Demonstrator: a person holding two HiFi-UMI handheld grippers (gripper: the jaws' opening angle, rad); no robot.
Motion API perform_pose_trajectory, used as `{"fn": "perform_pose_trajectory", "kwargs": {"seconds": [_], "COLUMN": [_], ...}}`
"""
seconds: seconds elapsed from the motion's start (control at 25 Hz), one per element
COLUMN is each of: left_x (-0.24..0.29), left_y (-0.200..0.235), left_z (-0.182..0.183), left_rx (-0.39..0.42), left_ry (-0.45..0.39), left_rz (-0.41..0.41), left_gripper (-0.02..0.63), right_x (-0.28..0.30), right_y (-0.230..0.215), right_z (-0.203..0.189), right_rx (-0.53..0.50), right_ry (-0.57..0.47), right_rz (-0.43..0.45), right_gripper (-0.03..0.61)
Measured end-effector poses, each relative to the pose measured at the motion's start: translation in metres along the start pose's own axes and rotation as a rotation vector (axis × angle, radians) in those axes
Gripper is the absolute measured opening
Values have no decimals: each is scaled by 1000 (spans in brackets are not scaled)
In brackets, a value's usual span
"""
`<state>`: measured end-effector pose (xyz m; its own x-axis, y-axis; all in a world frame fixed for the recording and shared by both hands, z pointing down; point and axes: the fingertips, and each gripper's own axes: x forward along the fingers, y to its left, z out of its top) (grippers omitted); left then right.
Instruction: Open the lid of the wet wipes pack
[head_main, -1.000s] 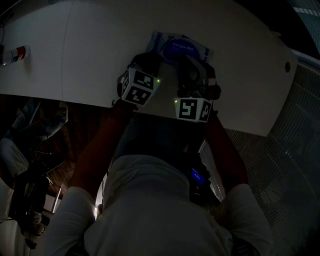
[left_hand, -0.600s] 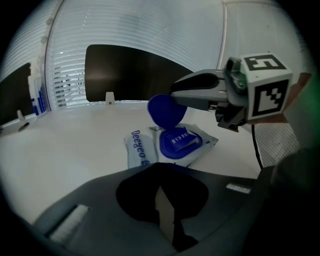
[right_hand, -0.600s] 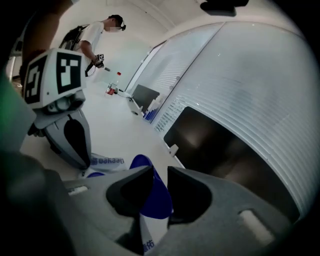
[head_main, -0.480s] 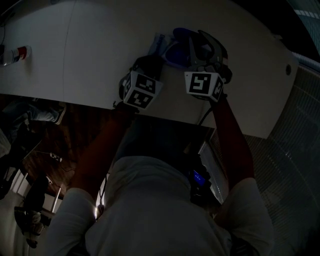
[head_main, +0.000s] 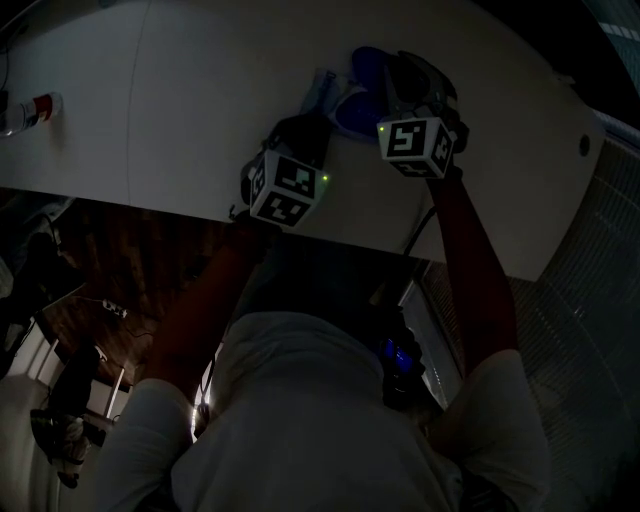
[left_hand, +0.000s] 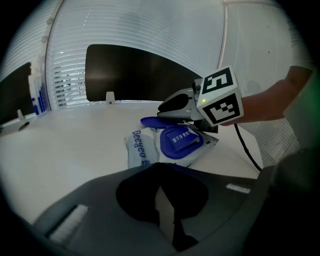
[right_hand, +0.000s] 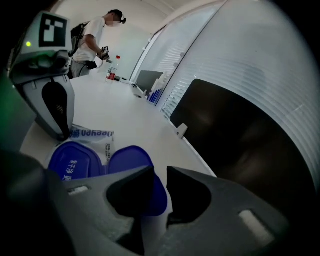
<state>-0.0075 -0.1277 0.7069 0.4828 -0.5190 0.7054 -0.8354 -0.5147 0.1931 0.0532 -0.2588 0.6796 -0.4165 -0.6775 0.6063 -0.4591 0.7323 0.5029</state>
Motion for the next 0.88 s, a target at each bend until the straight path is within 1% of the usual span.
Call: {"fn": "perform_pose_trajectory", "kwargs": {"seconds": [0.2, 0.36, 0.44, 0.56, 0.72, 0.88], "left_x": [1, -6, -17, -38, -77, -125], "left_y": [2, 6, 9, 9, -2, -22], "left_z": [1, 7, 15, 37, 78, 117], "left_rx": [-7, -83, -86, -76, -50, -38], "left_ry": [-4, -9, -25, -73, -167, -261], "left_rz": [-10, -20, -9, -1, -6, -2], "left_gripper": [3, 3, 3, 3, 3, 3], "right_x": [4, -14, -31, -64, -120, -182], "right_y": [-1, -8, -14, -25, -42, -52], "right_z": [-1, 14, 30, 55, 94, 132], "right_rx": [3, 30, 58, 120, 193, 267], "right_ry": [8, -14, -39, -86, -180, -276], "right_rz": [-1, -22, -39, -69, -110, -130], "right_gripper": [71, 71, 71, 71, 64, 24]}}
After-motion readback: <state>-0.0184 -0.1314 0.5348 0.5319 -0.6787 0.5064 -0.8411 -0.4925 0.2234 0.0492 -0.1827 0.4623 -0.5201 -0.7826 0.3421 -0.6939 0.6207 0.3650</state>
